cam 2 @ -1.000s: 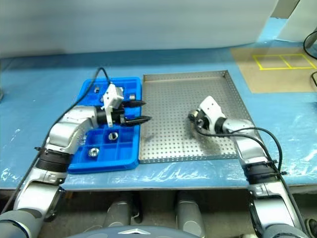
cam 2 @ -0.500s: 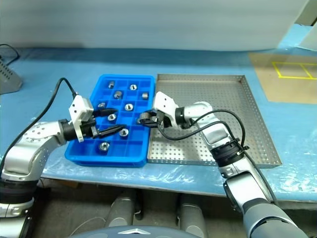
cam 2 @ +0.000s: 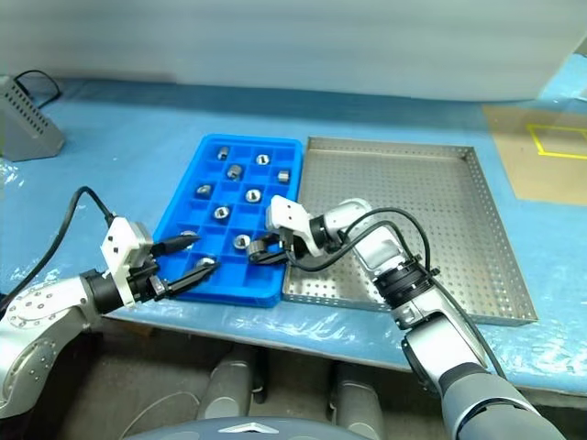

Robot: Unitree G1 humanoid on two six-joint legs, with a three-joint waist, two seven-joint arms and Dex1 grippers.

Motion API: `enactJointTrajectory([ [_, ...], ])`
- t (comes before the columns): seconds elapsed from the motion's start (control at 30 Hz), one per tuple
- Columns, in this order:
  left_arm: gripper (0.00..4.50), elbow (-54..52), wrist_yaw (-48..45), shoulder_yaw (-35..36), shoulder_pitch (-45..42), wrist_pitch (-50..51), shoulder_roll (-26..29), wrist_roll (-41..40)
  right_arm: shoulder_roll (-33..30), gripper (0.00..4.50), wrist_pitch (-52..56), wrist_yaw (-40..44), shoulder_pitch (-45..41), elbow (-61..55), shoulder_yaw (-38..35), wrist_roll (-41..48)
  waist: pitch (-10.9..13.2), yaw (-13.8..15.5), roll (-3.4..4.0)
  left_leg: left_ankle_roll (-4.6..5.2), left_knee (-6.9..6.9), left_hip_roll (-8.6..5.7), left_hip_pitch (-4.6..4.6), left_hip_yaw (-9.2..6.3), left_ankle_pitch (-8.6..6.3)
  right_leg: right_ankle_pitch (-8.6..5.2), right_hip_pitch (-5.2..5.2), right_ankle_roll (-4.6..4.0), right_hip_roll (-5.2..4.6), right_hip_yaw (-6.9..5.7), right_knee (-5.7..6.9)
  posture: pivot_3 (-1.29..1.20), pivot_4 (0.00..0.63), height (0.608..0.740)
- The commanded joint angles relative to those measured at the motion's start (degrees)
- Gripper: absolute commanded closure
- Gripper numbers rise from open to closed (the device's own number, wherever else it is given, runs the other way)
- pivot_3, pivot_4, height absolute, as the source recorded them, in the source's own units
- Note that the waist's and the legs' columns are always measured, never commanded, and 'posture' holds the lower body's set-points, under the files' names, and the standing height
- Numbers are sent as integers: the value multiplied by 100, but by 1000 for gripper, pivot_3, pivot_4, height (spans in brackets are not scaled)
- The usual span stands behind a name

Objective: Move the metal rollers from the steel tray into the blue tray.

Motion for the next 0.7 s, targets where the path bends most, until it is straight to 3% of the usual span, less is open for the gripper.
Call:
enactJointTrajectory([
  [0.03, 734, -219, 97, 139, -15, 6, 82, -127, -17, 3296, 97, 141, 25, -193, -5, 107, 0, 27, 0, 0, 0, 0, 0, 0, 0, 0, 0, 0, 0, 0, 0, 354, 150, 740],
  [0.23, 734, 70, 49, -69, -292, -73, 109, -75, -198, 3296, 204, 295, 133, -331, -7, 91, 0, 89, 0, -1, 0, -1, 0, 0, 1, 0, -1, 2, 0, 1, 0, 312, 150, 740],
  [0.27, 734, 108, 36, -105, -346, -82, 106, -70, -254, 2580, 179, 318, 160, -351, 7, 64, 0, 92, 0, -1, 0, -1, 0, 0, 1, 0, -1, 2, 0, 1, 0, 300, 150, 740],
  [0.37, 734, 297, -53, -267, -579, -146, 111, -35, -324, 1676, 354, 174, 216, -398, -65, 47, -1, 91, -1, -2, 0, -2, 1, 0, 1, 7, -1, -10, 0, 2, 0, 268, 150, 740],
  [0.53, 734, 668, -183, -523, -972, -290, 106, 68, -399, 1676, 419, -191, 236, -441, -269, 5, -2, 73, 0, -4, 2, -2, 3, 1, 3, 7, 1, -9, 1, 3, 3, 203, 150, 740],
  [0.7, 734, 1749, -203, -900, -2038, -716, -211, 349, -201, 1676, 572, -1422, 73, -539, -1201, 199, -2, 35, -1, -11, 8, -7, 7, 1, 7, 8, 4, -4, 0, 7, 14, 107, 150, 740],
])
